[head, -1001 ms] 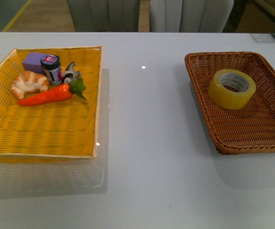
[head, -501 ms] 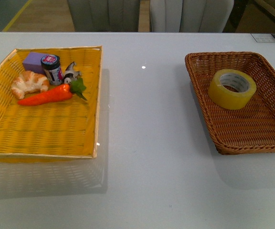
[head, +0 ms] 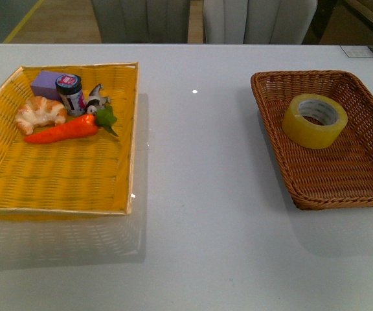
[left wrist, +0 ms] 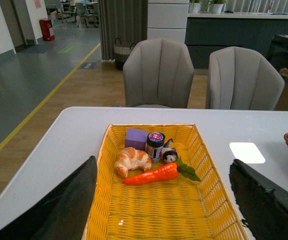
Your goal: Move tape to another basket
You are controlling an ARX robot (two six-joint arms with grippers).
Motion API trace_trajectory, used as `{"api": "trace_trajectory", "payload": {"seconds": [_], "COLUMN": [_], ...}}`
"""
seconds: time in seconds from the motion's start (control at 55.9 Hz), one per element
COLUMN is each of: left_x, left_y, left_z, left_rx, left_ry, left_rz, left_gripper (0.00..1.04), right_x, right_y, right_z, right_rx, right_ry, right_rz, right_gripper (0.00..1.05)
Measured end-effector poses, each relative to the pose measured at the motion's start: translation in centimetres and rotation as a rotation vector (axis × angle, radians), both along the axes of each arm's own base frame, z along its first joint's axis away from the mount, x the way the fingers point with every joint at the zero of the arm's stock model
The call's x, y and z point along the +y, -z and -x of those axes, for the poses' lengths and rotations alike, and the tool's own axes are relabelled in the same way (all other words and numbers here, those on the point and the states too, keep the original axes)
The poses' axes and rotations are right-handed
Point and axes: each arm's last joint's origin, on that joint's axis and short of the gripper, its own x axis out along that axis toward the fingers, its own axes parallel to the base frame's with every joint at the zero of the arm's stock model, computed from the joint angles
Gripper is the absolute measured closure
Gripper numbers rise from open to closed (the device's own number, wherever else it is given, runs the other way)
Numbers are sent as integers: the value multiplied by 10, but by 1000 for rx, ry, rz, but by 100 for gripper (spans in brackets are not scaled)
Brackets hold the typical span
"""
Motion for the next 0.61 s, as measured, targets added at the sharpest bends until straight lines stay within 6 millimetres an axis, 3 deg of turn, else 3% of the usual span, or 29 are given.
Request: {"api": "trace_trajectory", "payload": {"seconds": [0.072,0.608], "left_x": [0,0], "left_y": [0,0], "left_z": [0,0], "left_rx": [0,0], "left_ry": [0,0], "left_rz": [-1,-2], "left_gripper": [8,9], "right_x": [0,0], "right_y": [0,0], "right_z": [0,0], "right_rx": [0,0], "right_ry": [0,0], "right_rz": [0,0], "right_gripper": [8,9]}}
